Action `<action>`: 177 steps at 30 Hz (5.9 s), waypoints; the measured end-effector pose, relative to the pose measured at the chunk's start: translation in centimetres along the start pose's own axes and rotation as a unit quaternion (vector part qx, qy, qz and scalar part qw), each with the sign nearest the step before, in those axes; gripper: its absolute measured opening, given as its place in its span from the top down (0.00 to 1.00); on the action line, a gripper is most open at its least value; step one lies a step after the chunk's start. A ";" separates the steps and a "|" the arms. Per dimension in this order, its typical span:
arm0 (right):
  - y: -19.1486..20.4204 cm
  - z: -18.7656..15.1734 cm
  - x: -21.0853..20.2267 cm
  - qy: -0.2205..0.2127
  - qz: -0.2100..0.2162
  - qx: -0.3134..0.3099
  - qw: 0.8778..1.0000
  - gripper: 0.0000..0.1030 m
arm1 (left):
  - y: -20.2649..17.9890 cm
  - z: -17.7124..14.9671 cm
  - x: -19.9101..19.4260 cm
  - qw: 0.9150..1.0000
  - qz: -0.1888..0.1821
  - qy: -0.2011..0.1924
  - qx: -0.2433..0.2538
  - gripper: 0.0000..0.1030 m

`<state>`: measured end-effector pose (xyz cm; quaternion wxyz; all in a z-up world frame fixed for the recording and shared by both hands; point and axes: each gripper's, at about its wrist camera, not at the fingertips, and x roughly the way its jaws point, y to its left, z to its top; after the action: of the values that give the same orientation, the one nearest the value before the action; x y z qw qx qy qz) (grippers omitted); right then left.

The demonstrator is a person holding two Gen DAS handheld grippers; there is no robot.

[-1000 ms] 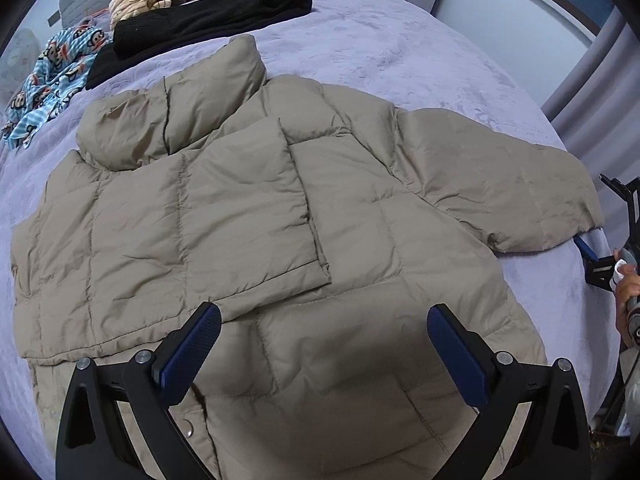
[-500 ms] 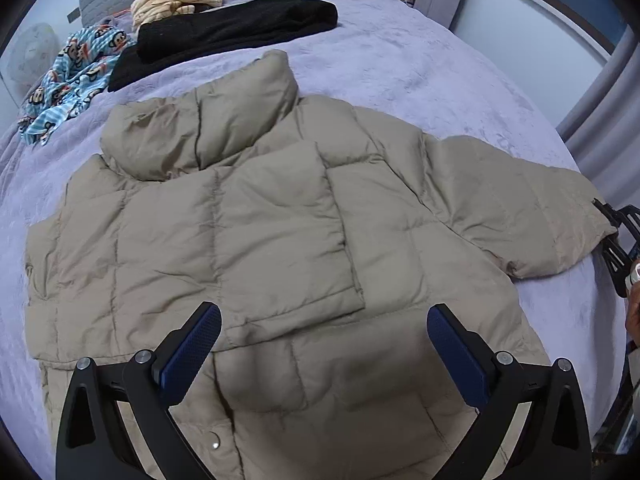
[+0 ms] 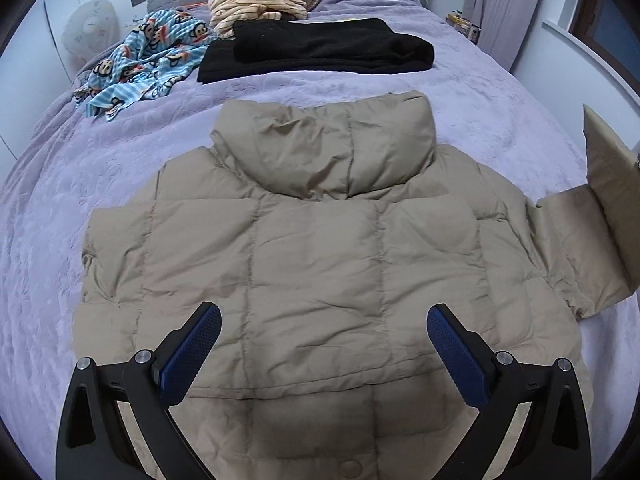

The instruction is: Fold large clothes

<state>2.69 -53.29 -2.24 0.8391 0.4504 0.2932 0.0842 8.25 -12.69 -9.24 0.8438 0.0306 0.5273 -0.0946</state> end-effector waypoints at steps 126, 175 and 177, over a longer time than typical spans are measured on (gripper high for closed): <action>-0.5 -13.7 9.9 0.141 -0.343 -0.196 0.908 0.79 | 11.6 -0.9 2.9 0.997 -0.054 0.023 -0.059 0.85; 2.2 -18.1 4.9 0.201 -0.290 -0.149 0.924 0.40 | 7.8 -7.1 -2.2 0.997 0.041 0.048 -0.040 0.01; 2.3 -18.1 4.6 0.203 -0.290 -0.146 0.924 0.38 | 7.8 -7.3 -2.7 0.997 0.036 0.048 -0.041 0.01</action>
<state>-3.58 -37.29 -10.00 0.8061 0.1913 0.5592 -0.0312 2.19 -3.61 -10.42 0.8211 0.0200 0.5690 -0.0407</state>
